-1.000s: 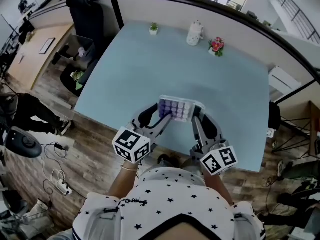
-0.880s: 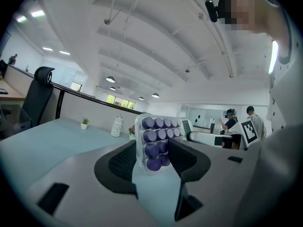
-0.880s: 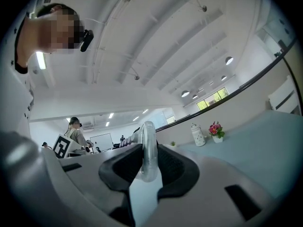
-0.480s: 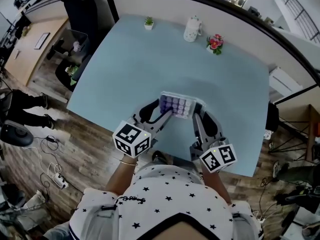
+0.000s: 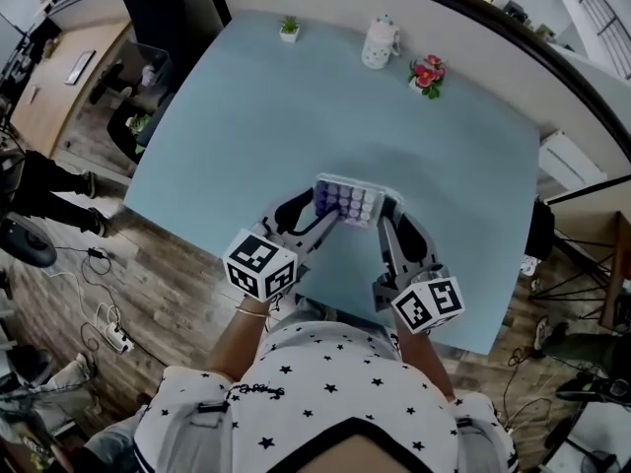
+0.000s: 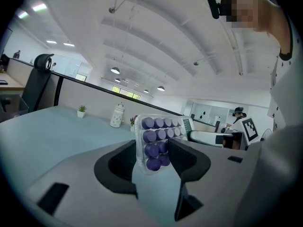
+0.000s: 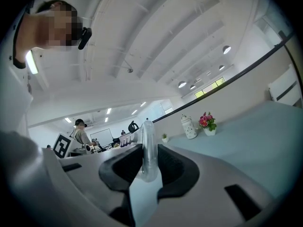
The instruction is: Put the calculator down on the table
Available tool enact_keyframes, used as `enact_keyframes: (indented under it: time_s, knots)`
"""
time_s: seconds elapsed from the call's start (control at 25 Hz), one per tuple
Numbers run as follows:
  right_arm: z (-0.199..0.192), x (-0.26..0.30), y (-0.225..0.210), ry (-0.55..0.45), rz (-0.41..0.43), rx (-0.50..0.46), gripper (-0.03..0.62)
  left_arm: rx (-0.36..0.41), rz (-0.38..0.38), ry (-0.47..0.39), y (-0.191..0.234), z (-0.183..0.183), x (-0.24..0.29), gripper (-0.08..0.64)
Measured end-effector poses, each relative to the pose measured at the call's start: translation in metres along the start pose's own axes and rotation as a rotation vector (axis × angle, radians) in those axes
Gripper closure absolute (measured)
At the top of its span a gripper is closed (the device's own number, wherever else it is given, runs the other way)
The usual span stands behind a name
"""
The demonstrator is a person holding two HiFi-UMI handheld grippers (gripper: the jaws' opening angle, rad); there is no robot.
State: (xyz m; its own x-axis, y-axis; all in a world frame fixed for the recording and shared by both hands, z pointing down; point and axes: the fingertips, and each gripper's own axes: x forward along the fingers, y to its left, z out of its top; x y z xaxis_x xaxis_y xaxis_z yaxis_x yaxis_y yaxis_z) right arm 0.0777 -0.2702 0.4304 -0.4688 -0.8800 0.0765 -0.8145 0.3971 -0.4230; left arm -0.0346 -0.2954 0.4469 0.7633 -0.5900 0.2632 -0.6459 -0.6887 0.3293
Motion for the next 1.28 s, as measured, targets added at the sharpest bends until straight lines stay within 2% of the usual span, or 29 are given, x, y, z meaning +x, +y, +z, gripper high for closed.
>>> enact_keyframes:
  time_s: [0.72, 1.28]
  knots:
    - [-0.044, 0.001, -0.047, 0.117, -0.044, 0.099, 0.495, -0.069, 0.037, 0.111, 0.009, -0.049, 0.034, 0.341]
    - [-0.077, 0.001, -0.067, 0.194, -0.077, 0.128, 0.497, -0.106, 0.048, 0.192, 0.018, -0.087, 0.051, 0.339]
